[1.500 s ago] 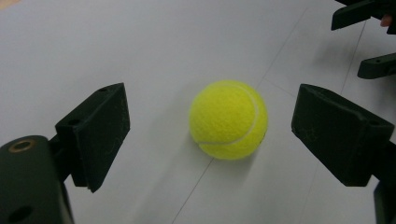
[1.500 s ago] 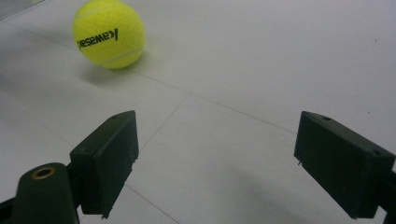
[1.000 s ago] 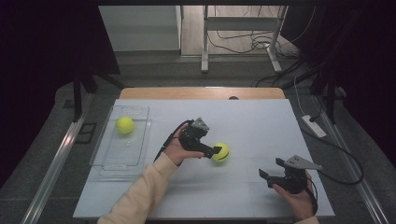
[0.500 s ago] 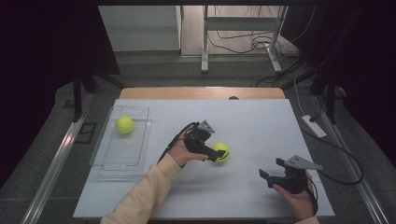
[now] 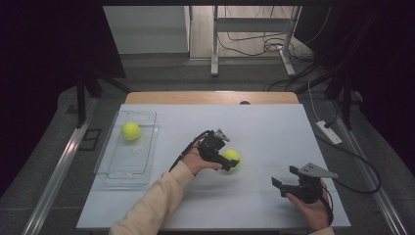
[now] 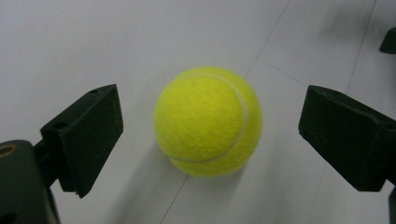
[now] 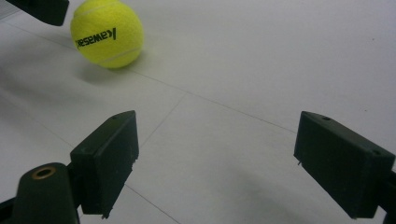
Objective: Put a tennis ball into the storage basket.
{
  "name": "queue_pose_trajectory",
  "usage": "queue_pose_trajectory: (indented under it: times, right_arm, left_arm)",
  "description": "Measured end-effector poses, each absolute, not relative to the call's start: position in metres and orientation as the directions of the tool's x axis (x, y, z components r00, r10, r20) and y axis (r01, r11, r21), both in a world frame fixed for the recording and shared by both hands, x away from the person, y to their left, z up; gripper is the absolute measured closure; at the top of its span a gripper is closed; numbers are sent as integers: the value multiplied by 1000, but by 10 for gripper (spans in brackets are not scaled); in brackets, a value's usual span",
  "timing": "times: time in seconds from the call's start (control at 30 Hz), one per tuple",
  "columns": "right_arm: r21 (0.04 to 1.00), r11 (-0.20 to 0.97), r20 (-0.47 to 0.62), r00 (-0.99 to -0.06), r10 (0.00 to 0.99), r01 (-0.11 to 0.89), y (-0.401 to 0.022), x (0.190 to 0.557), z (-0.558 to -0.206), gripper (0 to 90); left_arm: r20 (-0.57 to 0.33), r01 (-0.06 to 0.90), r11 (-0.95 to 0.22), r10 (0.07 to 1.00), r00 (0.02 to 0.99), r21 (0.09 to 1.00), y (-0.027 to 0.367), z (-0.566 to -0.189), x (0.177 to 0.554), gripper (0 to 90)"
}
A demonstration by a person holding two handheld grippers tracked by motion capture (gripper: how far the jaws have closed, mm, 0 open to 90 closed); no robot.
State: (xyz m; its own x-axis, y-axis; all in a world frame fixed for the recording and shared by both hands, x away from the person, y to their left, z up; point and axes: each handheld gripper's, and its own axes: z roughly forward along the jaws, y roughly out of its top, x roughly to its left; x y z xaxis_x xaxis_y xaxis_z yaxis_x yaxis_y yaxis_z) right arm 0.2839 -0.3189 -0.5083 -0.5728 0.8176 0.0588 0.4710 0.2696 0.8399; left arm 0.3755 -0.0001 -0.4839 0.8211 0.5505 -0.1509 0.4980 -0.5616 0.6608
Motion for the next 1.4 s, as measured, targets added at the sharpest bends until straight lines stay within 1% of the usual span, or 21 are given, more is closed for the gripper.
queue_pose_trajectory:
  times: [0.7, 0.87, 0.97, 1.03, 1.4]
  right_arm:
    - [840, 271, 58, -573, 817, 471, -320, 284, -509, 137]
    - [838, 274, 55, -572, 818, 472, -319, 284, -509, 137]
    - [840, 271, 57, -573, 817, 470, -320, 284, -509, 137]
    - [840, 270, 57, -572, 818, 470, -320, 284, -509, 137]
    - [840, 270, 56, -572, 819, 470, -320, 284, -509, 138]
  left_arm:
    - [-160, 521, -590, 555, 817, 617, -13, -503, 384, 68]
    - [-156, 511, -604, 541, 826, 612, -16, -505, 383, 104]
    - [-129, 497, -606, 546, 828, 621, -16, -505, 381, 192]
    - [-137, 502, -596, 550, 824, 627, -15, -504, 381, 258]
    - [-136, 496, -598, 544, 828, 629, -13, -503, 380, 270]
